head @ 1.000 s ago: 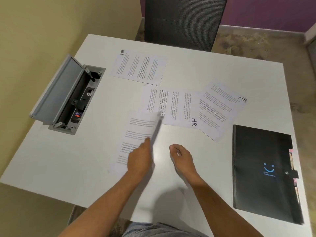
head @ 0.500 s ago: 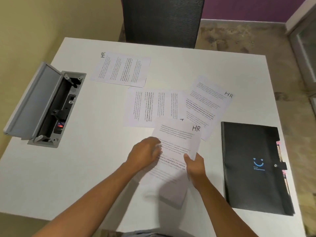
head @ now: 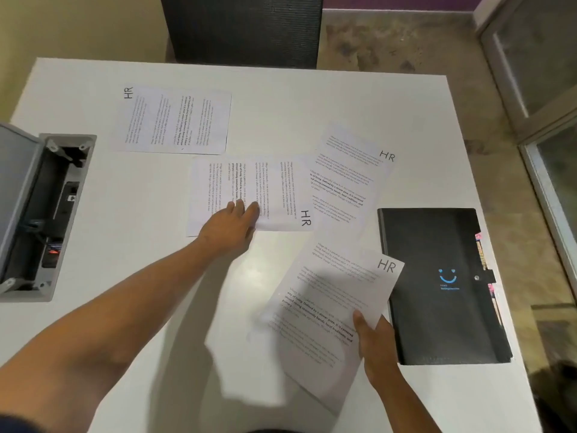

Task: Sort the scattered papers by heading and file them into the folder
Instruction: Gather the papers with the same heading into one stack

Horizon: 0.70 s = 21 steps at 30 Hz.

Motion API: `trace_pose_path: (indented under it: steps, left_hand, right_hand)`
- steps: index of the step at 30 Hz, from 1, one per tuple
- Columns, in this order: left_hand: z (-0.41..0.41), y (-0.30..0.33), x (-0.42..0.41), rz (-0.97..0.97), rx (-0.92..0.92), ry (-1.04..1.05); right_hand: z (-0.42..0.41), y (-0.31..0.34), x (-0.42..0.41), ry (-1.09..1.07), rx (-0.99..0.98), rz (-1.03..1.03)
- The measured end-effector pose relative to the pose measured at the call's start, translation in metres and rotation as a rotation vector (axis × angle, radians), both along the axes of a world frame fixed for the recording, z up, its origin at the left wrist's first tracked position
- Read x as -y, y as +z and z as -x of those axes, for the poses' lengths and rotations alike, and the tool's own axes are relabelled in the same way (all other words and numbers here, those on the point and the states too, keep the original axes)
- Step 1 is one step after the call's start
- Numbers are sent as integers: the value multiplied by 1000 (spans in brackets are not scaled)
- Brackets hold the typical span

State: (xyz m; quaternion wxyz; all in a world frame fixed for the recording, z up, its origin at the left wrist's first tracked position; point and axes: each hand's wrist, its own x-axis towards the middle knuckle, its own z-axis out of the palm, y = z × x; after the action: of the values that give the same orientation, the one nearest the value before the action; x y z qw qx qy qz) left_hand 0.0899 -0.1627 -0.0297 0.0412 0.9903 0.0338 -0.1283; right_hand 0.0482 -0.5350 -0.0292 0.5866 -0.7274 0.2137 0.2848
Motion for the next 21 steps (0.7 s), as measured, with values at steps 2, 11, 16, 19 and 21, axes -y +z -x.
trace_pose_path:
  steps: [2, 11, 16, 19, 21]
  left_hand:
    - [-1, -2, -2, -29, 64, -33]
    - [12, 40, 42, -25, -91, 116]
    - [36, 63, 101, 117, -54, 180]
    - [51, 69, 139, 162, -82, 146]
    - [59, 72, 162, 195, -108, 118]
  right_hand:
    - [3, 0, 1, -3, 6, 6]
    - [9, 2, -1, -28, 10, -49]
    - [6, 6, -8, -44, 18, -92]
    - [4, 8, -10, -47, 19, -115]
    - [2, 10, -11, -23, 21, -120]
